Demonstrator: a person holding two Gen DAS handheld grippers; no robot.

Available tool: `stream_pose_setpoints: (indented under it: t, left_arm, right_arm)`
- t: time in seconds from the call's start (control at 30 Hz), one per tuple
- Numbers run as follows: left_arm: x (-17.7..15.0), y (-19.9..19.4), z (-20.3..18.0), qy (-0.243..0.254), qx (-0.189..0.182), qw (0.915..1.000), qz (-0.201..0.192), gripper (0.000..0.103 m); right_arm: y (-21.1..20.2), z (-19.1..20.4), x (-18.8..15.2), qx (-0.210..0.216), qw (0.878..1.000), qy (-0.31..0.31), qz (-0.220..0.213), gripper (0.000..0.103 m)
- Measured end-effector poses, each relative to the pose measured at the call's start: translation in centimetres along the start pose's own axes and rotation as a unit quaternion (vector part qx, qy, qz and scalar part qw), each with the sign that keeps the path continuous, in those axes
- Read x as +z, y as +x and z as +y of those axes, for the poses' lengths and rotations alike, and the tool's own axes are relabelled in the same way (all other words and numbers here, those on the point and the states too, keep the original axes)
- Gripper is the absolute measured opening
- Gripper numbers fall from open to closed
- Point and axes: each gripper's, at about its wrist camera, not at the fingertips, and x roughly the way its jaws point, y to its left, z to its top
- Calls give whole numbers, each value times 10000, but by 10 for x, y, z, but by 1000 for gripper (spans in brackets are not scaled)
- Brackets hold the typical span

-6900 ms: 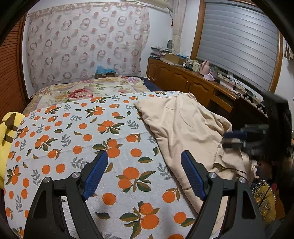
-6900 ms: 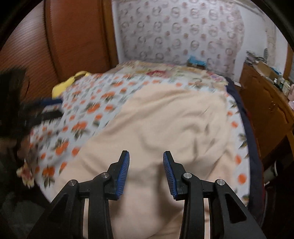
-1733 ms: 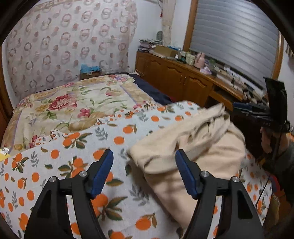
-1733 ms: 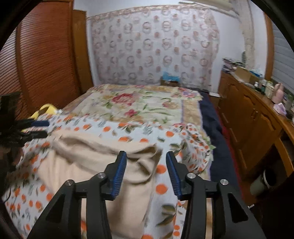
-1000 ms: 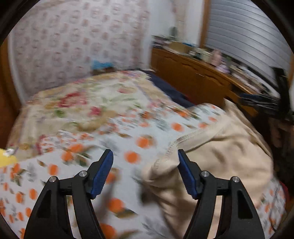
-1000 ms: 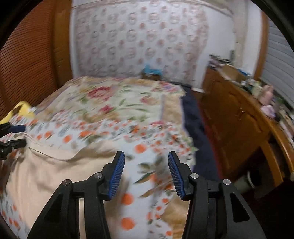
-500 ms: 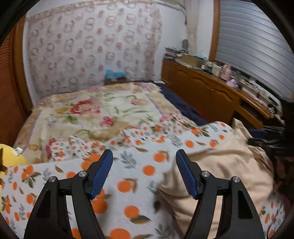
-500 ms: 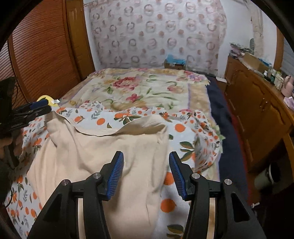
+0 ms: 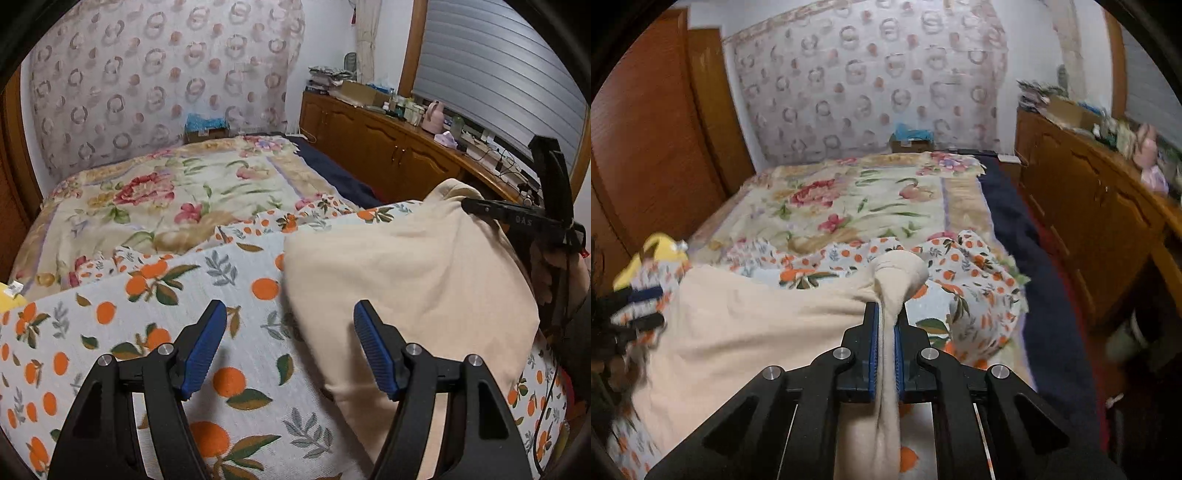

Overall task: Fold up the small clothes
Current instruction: 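Grasp the folded shirt bundle with the right tool while the left tool grasps it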

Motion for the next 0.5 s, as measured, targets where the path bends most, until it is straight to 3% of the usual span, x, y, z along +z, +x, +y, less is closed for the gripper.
stream_pose_setpoints:
  t: [0.03, 0.17, 0.23, 0.43, 0.5]
  left_arm:
    - [0, 3, -1, -27, -56, 10000, 51, 72]
    - [-3, 18, -5, -39, -89, 9993, 363, 72]
    - [-6, 23, -6, -62, -97, 9988, 486, 72]
    - [-9, 20, -10, -31, -217, 9986, 488, 72]
    - [-10, 20, -9, -43, -361, 9981, 494, 66]
  right_arm:
    - [-1, 1, -1, -64, 9999, -92, 52, 11]
    - [-5, 6, -2, 25, 9992, -290, 268, 49]
    - [-4, 4, -4, 215, 9982, -310, 475, 56]
    - [14, -13, -1, 327, 9951, 85, 924, 58]
    - [14, -17, -1, 426, 9949, 149, 901, 58]
